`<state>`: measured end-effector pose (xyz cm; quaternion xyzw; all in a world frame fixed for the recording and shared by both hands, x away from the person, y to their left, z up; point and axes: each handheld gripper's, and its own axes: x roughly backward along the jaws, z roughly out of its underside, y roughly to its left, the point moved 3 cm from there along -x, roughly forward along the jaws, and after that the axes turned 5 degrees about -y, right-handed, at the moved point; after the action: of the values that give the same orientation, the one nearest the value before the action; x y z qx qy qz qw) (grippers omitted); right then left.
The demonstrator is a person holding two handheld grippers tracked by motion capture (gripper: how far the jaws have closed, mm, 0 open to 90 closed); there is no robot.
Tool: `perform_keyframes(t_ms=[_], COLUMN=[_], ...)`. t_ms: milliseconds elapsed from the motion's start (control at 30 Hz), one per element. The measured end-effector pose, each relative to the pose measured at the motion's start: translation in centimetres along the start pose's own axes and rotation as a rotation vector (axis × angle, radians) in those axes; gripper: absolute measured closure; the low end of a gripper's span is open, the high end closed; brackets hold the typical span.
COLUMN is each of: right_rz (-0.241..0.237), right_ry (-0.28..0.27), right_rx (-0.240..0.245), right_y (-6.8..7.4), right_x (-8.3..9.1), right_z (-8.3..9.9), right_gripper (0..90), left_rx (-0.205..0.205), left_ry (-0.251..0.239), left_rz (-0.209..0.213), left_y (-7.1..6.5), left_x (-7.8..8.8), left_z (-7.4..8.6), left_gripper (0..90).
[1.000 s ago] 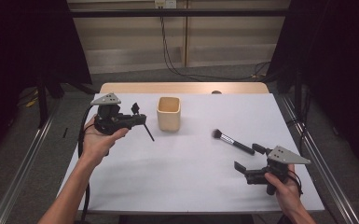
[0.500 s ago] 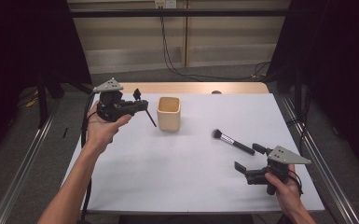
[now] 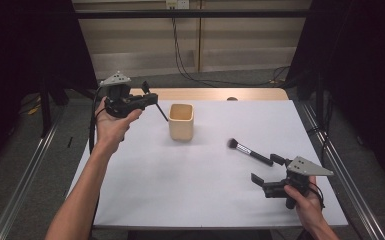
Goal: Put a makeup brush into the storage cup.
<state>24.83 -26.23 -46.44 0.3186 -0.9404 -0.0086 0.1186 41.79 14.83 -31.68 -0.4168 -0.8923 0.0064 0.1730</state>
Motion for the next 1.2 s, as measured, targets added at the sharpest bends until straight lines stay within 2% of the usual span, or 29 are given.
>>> perform_keyframes(t_ms=[133, 267, 500, 600, 667, 1000, 1067, 1200], right_rz=[-0.002, -0.003, -0.006, -0.007, -0.008, -0.008, -0.007, -0.008], right_ry=[0.0, -0.001, -0.002, -0.003, -0.002, -0.005, -0.005, -0.005], right_rx=[0.001, -0.001, -0.003, -0.003, -0.004, -0.006, -0.005, -0.005], right_y=[0.0, 0.0, 0.0, 0.1, 0.0, 0.1, 0.1, 0.1], right_x=[0.0, 0.0, 0.0, 0.0, 0.0, 0.0, 0.0, 0.0], right_z=[0.0, 0.0, 0.0, 0.0, 0.1, 0.0, 0.0, 0.0], right_gripper=[0.4, 0.4, 0.4, 0.4, 0.4, 0.4, 0.4, 0.4], left_rx=[-0.007, 0.003, 0.007, 0.019, 0.008, -0.004, -0.01, -0.005], left_ry=[-0.01, -0.016, -0.012, -0.012, -0.001, 0.01, 0.018, 0.017], left_rz=[-0.004, -0.005, -0.024, -0.024, -0.035, -0.034, -0.046, -0.044], left_y=[0.0, 0.1, 0.5, 0.7, 0.7, 0.5, 0.6, 0.6], left_x=[-0.6, -1.3, -2.6, -3.0, -3.3, -3.7, -4.0, -4.5], left_z=[-0.5, -0.7, -0.7, -0.5, -0.2, -0.1, 0.2, 0.9], left_gripper=[85.7, 85.7, 85.7, 85.7, 85.7, 85.7, 85.7, 85.7])
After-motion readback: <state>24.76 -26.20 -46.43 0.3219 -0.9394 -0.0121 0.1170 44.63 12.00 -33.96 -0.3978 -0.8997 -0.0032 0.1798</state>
